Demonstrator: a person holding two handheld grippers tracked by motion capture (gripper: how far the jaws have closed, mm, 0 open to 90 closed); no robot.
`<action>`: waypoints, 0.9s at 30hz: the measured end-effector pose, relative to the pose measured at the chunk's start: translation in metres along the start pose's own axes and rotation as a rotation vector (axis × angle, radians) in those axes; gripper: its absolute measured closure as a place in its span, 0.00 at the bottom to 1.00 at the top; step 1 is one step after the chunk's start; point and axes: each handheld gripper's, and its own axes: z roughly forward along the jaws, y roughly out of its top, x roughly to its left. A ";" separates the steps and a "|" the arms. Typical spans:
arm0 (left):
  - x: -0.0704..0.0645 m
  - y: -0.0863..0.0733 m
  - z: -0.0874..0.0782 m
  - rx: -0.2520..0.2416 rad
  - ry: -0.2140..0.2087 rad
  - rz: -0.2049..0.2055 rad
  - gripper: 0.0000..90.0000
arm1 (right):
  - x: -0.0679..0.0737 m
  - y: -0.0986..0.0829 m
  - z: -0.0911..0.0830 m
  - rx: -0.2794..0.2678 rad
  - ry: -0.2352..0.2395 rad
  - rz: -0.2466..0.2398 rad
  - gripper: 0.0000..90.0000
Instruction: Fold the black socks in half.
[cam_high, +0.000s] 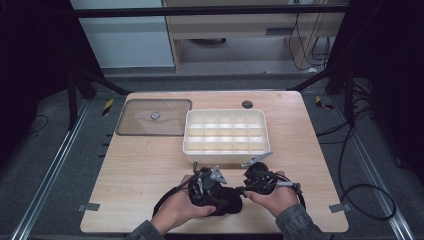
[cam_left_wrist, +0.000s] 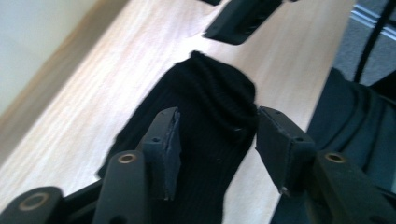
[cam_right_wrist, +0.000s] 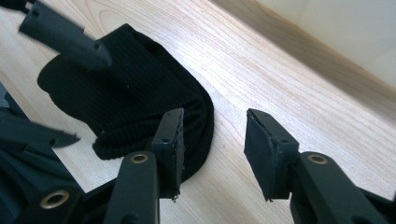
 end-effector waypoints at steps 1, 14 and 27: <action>0.002 0.000 -0.001 0.002 0.009 -0.004 0.52 | 0.001 0.001 0.000 -0.003 -0.001 0.001 0.64; 0.020 -0.011 -0.013 0.013 0.106 -0.041 0.35 | 0.002 0.008 -0.003 -0.019 -0.023 0.012 0.53; 0.034 -0.027 -0.022 0.007 0.126 -0.092 0.19 | 0.015 0.019 0.011 0.006 -0.027 0.005 0.48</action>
